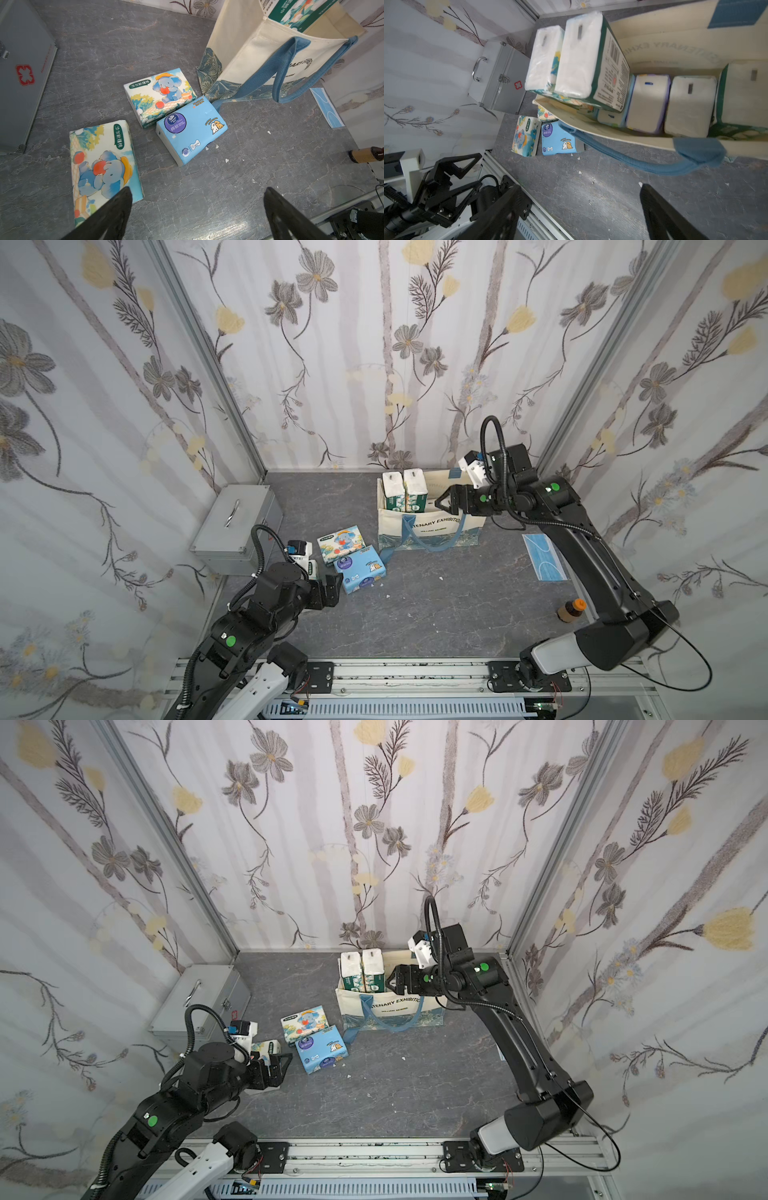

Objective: Put tissues into the canvas bag
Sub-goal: Move the pack of facial tissues to the center of the board.

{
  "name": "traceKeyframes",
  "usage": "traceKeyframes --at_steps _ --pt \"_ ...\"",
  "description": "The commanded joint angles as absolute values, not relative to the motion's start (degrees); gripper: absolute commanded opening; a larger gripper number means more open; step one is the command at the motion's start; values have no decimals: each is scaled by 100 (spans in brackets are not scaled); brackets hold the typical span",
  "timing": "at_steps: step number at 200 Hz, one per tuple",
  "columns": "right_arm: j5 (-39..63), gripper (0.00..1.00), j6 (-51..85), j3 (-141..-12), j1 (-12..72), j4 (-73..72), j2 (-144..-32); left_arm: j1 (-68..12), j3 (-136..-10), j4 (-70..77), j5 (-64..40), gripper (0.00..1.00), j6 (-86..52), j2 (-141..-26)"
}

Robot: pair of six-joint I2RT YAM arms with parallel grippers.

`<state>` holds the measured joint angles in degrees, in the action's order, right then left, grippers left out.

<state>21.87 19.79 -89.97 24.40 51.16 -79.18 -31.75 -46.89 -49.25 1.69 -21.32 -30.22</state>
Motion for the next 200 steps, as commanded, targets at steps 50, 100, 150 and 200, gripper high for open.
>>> traceKeyframes --at_steps 50,100,150,200 --pt "650 87 2491 -3547 2435 2085 -5264 -3155 -4806 -4498 -76 100 -2362 -4080" --pt "-191 89 2378 -2445 2591 1734 -4676 -3141 -4274 -3216 -435 100 -3025 -4656" --pt "171 91 2075 -2149 2836 1433 -4162 -3138 -4239 -2729 -205 100 -3124 -5642" --pt "174 93 2095 -2005 2849 1487 -3765 -3099 -4151 -2415 1114 100 -3551 -5873"
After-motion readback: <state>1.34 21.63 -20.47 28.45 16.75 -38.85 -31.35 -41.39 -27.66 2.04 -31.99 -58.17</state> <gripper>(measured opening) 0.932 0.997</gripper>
